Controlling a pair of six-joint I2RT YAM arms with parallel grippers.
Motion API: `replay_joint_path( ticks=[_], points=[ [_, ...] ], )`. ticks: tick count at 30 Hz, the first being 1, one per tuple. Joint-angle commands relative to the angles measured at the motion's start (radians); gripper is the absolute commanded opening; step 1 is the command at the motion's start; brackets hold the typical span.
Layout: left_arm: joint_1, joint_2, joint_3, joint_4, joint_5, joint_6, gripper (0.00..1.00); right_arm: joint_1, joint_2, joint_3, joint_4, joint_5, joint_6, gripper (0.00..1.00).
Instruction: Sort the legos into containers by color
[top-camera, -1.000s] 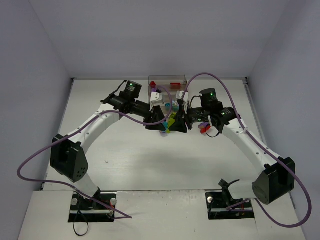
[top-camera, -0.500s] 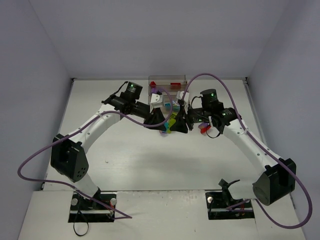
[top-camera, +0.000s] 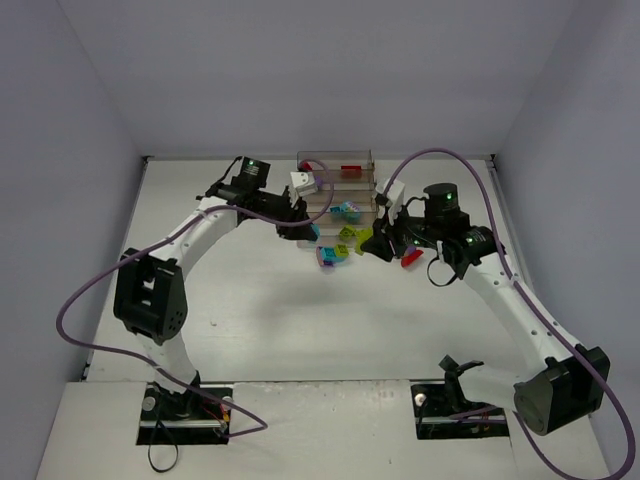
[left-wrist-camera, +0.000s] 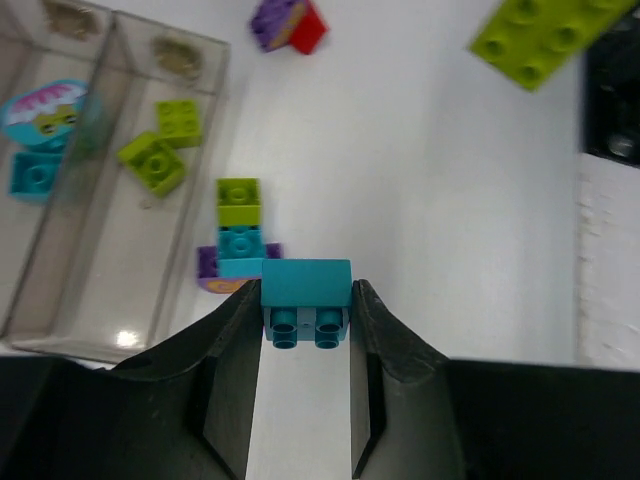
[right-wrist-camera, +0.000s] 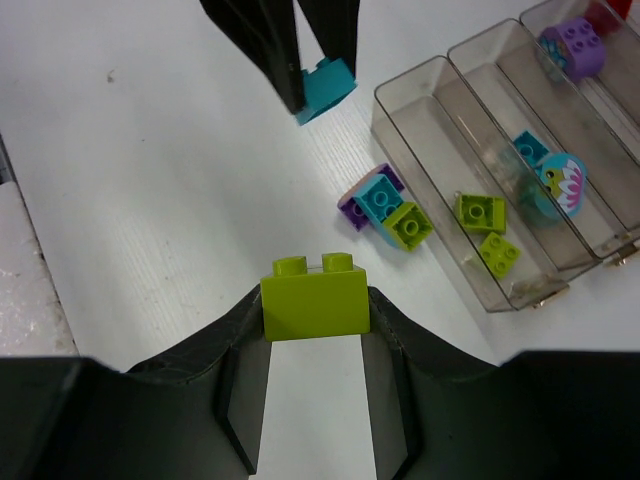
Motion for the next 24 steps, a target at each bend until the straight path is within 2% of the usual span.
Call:
replay_joint_path(
  ticks=[1, 4, 9, 18, 24],
  points=[
    [-0.011, 0.016, 0.058, 0.297, -0.236, -0.177, 0.00, -0.009, -0.008, 0.002, 0.059, 0.096, 0.044, 0.00],
    [-0.026, 0.073, 0.078, 0.431, -0.404, -0.265, 0.03, -0.010, 0.004, 0.001, 0.074, 0.098, 0.070, 0.00],
    [-0.047, 0.194, 0.188, 0.494, -0.651, -0.252, 0.04, -0.010, 0.027, 0.004, 0.080, 0.081, 0.090, 0.00],
    [-0.046, 0.401, 0.398, 0.430, -0.757, -0.222, 0.08, -0.012, 0.044, 0.009, 0.091, 0.069, 0.102, 0.00],
    [-0.047, 0.442, 0.422, 0.402, -0.754, -0.252, 0.18, -0.013, 0.070, 0.015, 0.106, 0.078, 0.111, 0.00]
  ],
)
